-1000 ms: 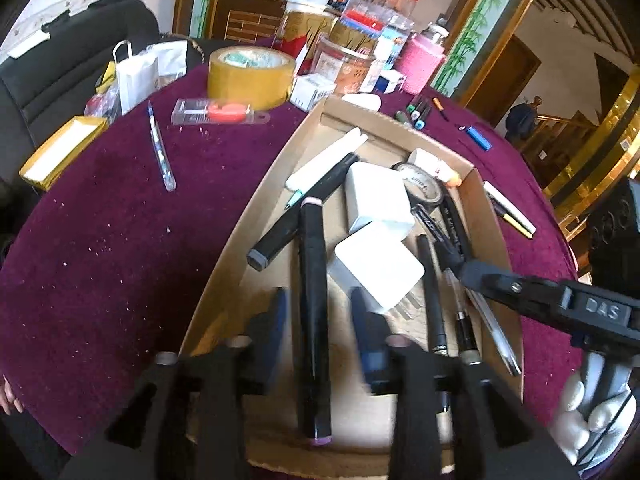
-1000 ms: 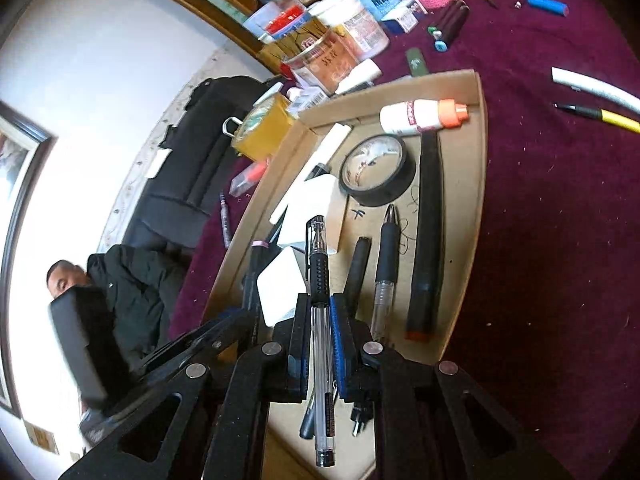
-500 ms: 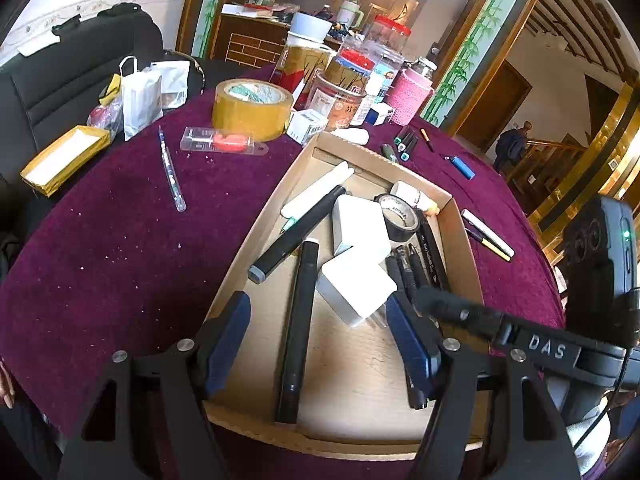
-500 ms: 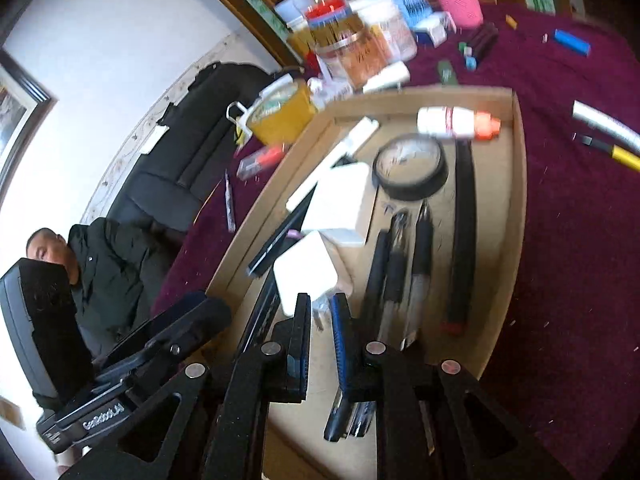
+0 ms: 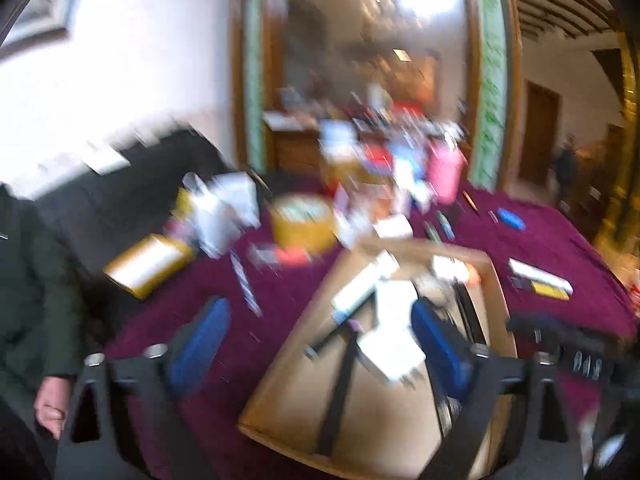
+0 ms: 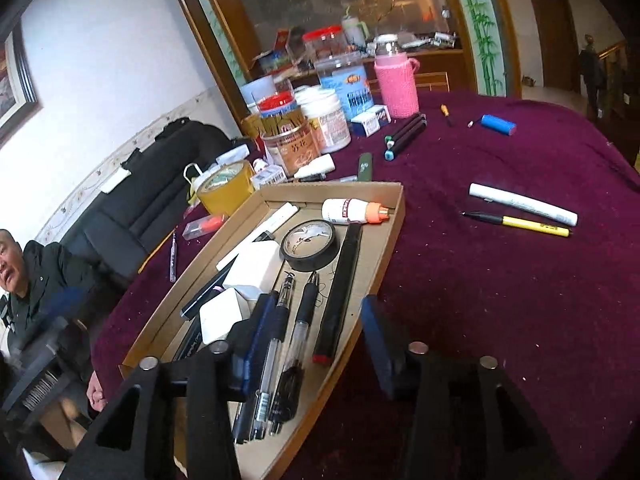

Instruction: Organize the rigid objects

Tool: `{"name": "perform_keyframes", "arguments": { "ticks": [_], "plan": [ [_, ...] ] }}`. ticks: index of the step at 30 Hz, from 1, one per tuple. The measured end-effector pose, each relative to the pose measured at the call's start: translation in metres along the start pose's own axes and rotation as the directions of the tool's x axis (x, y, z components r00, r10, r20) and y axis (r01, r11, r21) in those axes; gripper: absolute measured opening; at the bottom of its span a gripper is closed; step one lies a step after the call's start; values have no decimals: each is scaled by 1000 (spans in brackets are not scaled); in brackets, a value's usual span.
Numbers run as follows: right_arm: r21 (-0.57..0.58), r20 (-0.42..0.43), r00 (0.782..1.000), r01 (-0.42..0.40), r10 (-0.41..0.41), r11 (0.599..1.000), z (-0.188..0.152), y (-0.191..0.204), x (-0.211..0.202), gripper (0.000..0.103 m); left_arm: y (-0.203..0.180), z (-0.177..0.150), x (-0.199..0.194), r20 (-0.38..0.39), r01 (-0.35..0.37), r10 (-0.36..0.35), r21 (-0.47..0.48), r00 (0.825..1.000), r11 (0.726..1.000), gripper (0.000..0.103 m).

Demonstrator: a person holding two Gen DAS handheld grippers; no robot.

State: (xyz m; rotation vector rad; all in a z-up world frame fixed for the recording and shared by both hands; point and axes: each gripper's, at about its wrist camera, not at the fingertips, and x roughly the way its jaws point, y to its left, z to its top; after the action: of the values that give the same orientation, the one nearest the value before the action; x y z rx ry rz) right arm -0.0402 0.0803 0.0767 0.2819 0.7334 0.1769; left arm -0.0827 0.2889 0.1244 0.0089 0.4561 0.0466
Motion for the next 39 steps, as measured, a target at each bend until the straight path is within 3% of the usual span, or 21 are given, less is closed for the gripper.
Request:
{"name": "perform_keyframes", "arguments": {
  "ticks": [1,3,8,11,18,25,39],
  "plan": [
    [-5,20,1000,2,-2,1000,-2,1,-4,59,-1,4,-13,64,3,-3,-11,998,1000,103],
    [-16,57,998,7,-6,1000,-6,3,-15,69,1,9,-22,103,64,-59,-46,993,997,103],
    [-99,114,993,26,-15,995,-18,20,-28,76,-1,14,8,-101,154,-169,-142,981,978,103],
    [-152,126,992,44,-25,987,-25,28,-32,80,-2,10,11,-124,173,-196,-175,973,969,103],
    [-190,133,991,57,-31,980,-33,33,-33,82,-13,12,-7,-59,84,-89,-90,994,992,103],
    [-198,125,991,62,-37,978,-37,34,-32,82,-11,4,3,-124,0,-10,-76,992,997,103],
    [-250,115,992,82,-54,965,-43,45,-26,87,-5,-2,14,-168,-63,51,-65,984,996,103]
  ]
}}
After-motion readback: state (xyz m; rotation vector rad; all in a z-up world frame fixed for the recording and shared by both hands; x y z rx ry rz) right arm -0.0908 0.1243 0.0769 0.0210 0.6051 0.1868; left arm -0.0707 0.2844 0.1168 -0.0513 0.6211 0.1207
